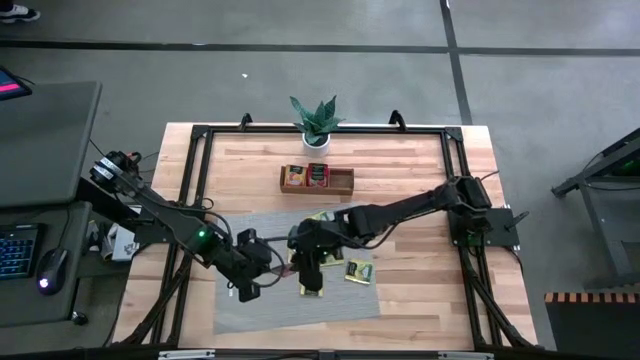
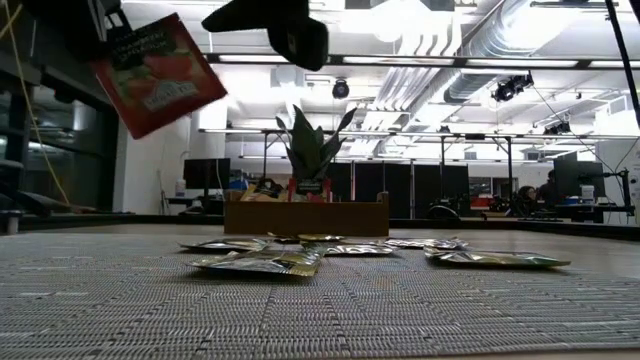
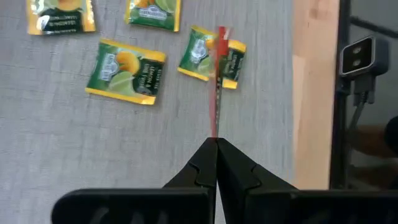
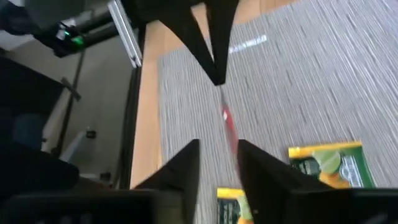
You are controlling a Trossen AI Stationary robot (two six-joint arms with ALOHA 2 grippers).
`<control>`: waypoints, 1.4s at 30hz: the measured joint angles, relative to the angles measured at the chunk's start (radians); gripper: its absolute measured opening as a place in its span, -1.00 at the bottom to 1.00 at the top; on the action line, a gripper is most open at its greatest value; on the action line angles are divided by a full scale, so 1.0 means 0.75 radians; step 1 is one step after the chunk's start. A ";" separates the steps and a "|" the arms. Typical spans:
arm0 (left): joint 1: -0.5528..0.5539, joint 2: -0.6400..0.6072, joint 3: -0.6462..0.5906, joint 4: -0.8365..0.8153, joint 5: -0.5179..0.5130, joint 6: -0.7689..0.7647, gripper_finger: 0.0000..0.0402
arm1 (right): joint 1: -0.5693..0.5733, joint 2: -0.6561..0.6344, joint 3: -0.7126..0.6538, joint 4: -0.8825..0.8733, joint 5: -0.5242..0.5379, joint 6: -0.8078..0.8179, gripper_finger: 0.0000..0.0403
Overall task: Pick & Place Tea
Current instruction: Put the red tea bag into the middle section of the wooden organizer
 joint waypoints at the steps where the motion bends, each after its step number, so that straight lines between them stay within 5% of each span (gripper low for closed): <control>1: 0.000 0.000 0.011 -0.024 -0.002 0.011 -1.00 | -0.004 0.001 0.000 0.017 -0.014 -0.010 -0.39; 7: 0.034 0.000 0.045 -0.047 0.001 0.052 -1.00 | -0.010 0.001 0.000 0.067 -0.047 -0.020 -0.05; 15: 0.113 0.001 0.045 -0.038 0.050 0.069 -1.00 | -0.013 0.002 -0.001 0.092 0.001 -0.050 -0.05; 28: 0.113 0.001 0.045 -0.037 0.041 0.069 -1.00 | -0.016 0.002 -0.001 0.037 0.072 -0.091 -0.36; 42: 0.113 0.001 0.045 -0.037 0.039 0.068 -1.00 | -0.027 0.003 -0.001 0.037 0.097 -0.090 -0.97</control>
